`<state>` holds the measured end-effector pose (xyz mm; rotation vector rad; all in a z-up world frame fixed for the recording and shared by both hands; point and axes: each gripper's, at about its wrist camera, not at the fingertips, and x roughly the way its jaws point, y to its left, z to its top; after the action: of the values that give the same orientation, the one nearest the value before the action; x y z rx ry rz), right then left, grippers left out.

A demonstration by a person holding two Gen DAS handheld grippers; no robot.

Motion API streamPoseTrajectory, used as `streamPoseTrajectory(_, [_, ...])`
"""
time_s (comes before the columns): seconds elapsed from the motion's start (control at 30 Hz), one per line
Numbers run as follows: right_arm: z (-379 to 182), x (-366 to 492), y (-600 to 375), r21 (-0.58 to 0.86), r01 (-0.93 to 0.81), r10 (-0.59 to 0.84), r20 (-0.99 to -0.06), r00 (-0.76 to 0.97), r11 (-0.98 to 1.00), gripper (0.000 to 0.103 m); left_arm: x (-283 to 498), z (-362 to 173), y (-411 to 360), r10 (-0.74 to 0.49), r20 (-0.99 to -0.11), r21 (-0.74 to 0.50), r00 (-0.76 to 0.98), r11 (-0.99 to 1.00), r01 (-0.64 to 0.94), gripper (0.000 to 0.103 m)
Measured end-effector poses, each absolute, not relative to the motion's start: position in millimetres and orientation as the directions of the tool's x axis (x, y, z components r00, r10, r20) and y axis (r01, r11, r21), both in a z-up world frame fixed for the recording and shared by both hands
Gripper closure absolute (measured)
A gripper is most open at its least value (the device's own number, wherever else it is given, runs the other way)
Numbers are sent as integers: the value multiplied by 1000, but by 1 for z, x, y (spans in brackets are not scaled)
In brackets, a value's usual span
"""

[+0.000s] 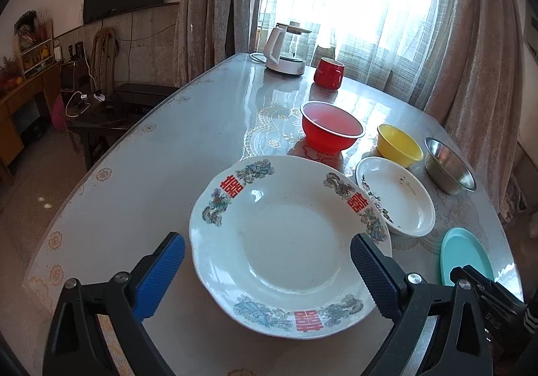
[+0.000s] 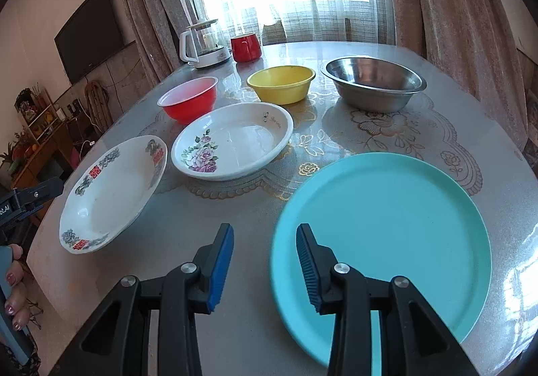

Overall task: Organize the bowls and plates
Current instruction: 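Reach the right gripper to the white floral dish rim and grasp it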

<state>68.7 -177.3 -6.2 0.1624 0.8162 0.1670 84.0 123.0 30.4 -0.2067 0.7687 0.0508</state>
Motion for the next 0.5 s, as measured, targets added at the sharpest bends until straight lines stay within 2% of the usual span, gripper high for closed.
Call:
streamPoseTrajectory(0.13, [0, 95, -176, 197, -67, 189, -700, 688, 978, 64, 106, 45, 117, -64, -679, -191, 731, 977, -92, 3])
streamPoseTrajectory(0.3, [3, 137, -181, 262, -43, 223, -710, 668, 964, 64, 142, 55, 93, -128, -681, -201, 721, 980, -15, 5])
streamPoseTrajectory(0.5, [-10, 181, -183, 318, 5, 249, -751, 612, 948, 64, 196, 47, 56, -77, -736, -76, 673, 997, 31, 7])
